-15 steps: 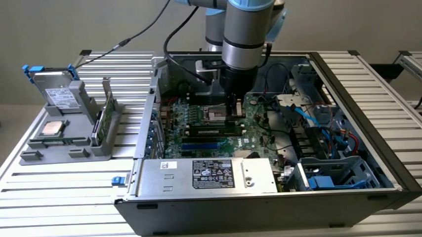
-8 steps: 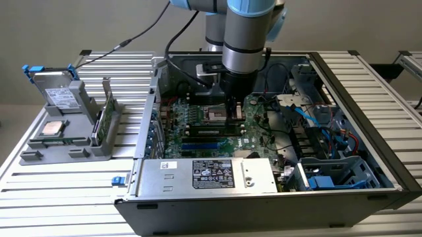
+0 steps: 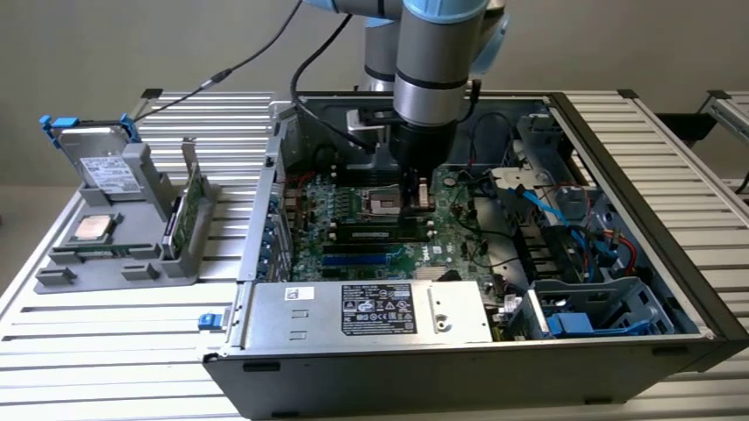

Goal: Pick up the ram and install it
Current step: 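Press down the ram until it locks into place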

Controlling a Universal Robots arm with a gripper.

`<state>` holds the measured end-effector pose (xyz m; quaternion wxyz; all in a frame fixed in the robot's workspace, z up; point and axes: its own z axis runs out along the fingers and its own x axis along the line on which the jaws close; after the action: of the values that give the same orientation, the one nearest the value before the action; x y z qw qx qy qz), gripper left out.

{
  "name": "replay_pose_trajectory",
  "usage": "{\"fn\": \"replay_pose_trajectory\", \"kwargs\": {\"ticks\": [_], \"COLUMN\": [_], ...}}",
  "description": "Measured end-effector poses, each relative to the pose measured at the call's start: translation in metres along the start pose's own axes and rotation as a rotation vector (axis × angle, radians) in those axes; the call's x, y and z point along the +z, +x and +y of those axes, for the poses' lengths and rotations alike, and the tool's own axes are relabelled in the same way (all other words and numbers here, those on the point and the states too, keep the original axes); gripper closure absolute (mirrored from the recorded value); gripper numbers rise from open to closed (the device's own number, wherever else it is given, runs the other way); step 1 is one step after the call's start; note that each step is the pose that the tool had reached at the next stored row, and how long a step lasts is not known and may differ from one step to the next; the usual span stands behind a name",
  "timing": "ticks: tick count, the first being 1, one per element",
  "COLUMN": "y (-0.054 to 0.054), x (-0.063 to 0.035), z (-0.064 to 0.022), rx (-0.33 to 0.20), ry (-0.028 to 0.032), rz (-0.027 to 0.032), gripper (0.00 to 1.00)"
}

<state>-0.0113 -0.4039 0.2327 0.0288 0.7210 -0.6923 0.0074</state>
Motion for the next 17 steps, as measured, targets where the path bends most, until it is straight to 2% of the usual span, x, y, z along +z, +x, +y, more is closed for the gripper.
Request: {"fn": "replay_pose_trajectory", "kwargs": {"ticks": [13, 17], "y": [-0.005, -0.006], "x": [0.0010, 0.0013], "z": [0.0320, 0.0351], "rx": [0.000, 0.000], "ry": [0.0042, 0.0043], "rz": [0.0039, 0.0048], "gripper": [0.90, 0.90]}}
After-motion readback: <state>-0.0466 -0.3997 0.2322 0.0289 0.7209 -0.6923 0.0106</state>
